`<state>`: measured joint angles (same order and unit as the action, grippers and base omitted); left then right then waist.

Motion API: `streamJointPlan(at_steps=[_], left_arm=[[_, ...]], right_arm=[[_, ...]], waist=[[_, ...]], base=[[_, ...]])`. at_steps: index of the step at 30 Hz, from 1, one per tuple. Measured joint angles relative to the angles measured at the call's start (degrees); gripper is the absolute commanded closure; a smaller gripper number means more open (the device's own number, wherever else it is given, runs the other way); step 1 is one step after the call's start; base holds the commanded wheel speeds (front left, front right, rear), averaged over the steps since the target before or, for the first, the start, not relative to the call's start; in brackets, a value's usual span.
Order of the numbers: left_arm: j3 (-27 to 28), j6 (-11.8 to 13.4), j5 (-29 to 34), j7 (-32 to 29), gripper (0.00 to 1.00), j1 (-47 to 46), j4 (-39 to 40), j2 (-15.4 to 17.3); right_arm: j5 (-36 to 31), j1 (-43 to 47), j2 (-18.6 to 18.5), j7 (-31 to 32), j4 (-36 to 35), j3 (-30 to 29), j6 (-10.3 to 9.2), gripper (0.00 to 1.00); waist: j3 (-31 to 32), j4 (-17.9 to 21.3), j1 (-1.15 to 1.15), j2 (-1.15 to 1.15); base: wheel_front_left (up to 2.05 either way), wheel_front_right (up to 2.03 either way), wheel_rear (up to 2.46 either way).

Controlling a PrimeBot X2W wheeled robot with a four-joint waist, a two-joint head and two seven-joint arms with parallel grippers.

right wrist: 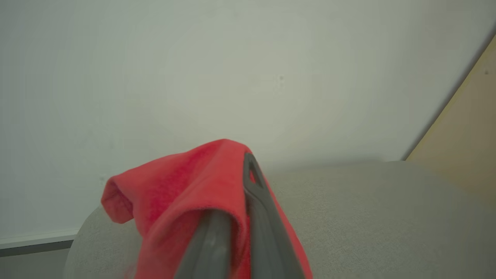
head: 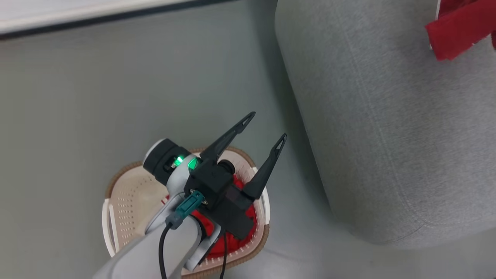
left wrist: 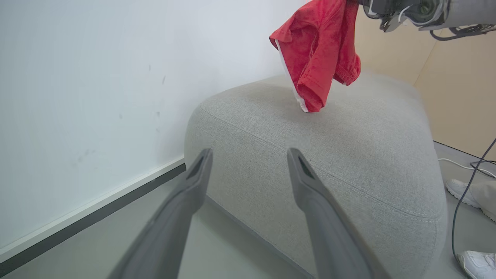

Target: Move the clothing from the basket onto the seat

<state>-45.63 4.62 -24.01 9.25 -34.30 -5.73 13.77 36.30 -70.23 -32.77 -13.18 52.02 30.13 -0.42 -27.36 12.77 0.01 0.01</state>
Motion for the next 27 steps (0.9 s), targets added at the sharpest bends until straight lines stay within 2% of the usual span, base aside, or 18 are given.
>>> streamJointPlan(at_steps=[14,16,17,18,19,20,27], left_arm=[[-0.8,0.14,3.53,-3.3,0.0,-5.51,2.57,1.24],[-0.86,-0.09,3.53,-3.37,0.0,-5.56,2.25,1.25],[-0.87,-0.1,3.53,-3.36,0.0,-5.57,1.98,1.24],[-0.87,-0.11,3.53,-3.33,0.0,-5.6,1.69,1.23],[-0.85,-0.12,3.53,-3.18,0.0,-5.64,1.37,1.22],[-0.82,-0.13,3.53,-3.0,0.0,-5.7,1.11,1.2],[-0.71,-0.57,3.03,-0.82,0.0,-5.42,-1.86,0.69]], right_arm=[[1.03,-0.97,5.02,-0.76,4.81,-0.13,1.49,1.0],[0.98,-0.98,5.76,-1.02,5.57,0.1,1.85,0.82],[0.97,-0.97,6.08,-1.03,5.83,0.27,2.03,0.62],[0.9,-0.97,6.33,-1.04,6.02,0.41,2.14,0.52],[0.62,-0.96,6.45,-1.07,6.15,0.56,2.48,0.23],[0.37,-0.95,6.53,-1.1,6.28,0.68,2.65,0.02],[-1.03,0.93,7.83,-1.36,6.48,1.88,3.79,0.0]], waist=[[-11.07,0.97,0.0,0.0],[-11.95,1.34,0.0,0.01],[-12.19,1.58,0.0,0.01],[-12.31,1.83,0.0,0.0],[-12.32,2.08,0.0,0.0],[-12.2,2.24,0.0,0.0],[-9.46,2.67,-0.01,0.0]], base=[[0.0,0.0,0.0],[0.0,0.0,0.0],[0.0,0.0,0.0],[0.0,0.0,0.0],[0.0,0.0,0.0],[0.0,0.0,0.0],[0.0,0.0,0.0]])
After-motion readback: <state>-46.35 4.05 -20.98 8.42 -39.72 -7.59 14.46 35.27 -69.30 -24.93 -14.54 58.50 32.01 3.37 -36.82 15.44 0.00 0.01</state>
